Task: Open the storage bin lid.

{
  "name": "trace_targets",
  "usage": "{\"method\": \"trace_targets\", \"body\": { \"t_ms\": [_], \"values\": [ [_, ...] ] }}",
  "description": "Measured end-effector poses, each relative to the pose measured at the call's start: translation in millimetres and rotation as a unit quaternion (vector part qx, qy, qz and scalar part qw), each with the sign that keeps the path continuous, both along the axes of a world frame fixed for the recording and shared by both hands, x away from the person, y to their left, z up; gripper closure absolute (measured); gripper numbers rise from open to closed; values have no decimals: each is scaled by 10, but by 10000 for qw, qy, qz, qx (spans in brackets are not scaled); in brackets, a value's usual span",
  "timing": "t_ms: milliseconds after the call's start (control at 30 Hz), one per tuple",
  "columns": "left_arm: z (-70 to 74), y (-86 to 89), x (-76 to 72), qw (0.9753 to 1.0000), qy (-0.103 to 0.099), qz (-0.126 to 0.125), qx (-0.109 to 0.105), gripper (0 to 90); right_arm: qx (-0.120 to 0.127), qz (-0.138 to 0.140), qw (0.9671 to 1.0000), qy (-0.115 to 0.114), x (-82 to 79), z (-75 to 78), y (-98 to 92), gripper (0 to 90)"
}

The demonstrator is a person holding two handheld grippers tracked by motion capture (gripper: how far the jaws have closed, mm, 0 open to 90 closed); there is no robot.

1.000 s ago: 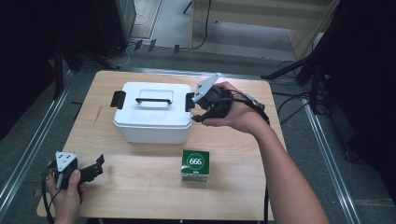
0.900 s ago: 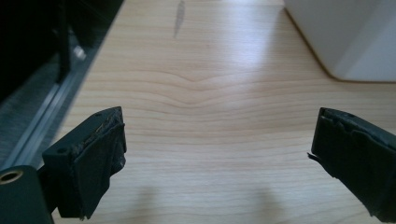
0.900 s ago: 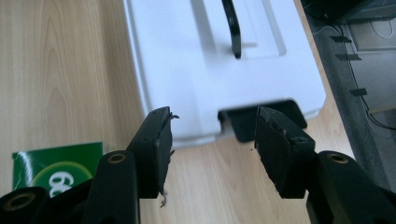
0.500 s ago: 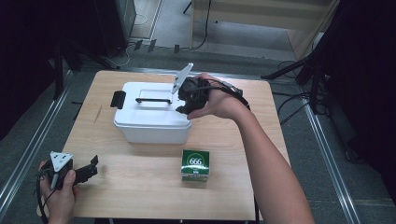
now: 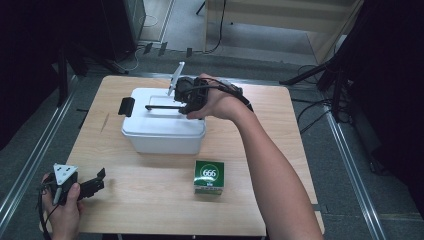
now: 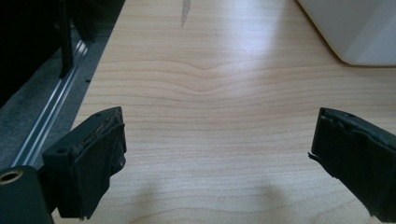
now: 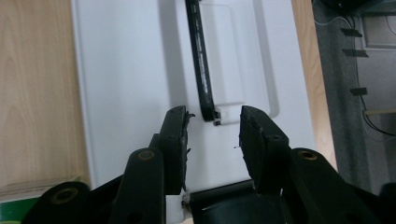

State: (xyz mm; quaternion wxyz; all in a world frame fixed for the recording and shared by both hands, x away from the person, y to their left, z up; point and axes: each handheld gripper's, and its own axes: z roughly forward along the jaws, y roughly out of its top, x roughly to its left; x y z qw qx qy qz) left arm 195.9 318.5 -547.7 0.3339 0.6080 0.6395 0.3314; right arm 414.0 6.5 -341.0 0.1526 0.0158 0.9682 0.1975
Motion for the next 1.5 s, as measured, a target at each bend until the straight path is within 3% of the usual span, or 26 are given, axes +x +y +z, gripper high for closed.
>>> {"method": "trace_targets", "body": {
  "t_ms": [200,433,700,1000,1300,1500],
  "values": [
    [-37,-41,31,9998,165,-95,76,39,-46,85,9999,-37,17,-36,111,688],
    [-55,-82,47,9994,225,-180,184,39,-99,190,9997,106,39,-58,179,740],
    [-56,-81,51,9994,239,-185,155,40,-76,207,9997,73,119,-39,223,788],
    [-57,-80,56,9994,258,-173,148,40,-334,340,9987,195,121,-104,368,820],
    [-60,-82,70,9992,295,-190,173,40,-653,208,9976,-13,115,-100,468,840],
    [-60,-79,72,9993,300,-176,162,40,-758,364,9962,-228,73,-103,474,858]
  ]
}}
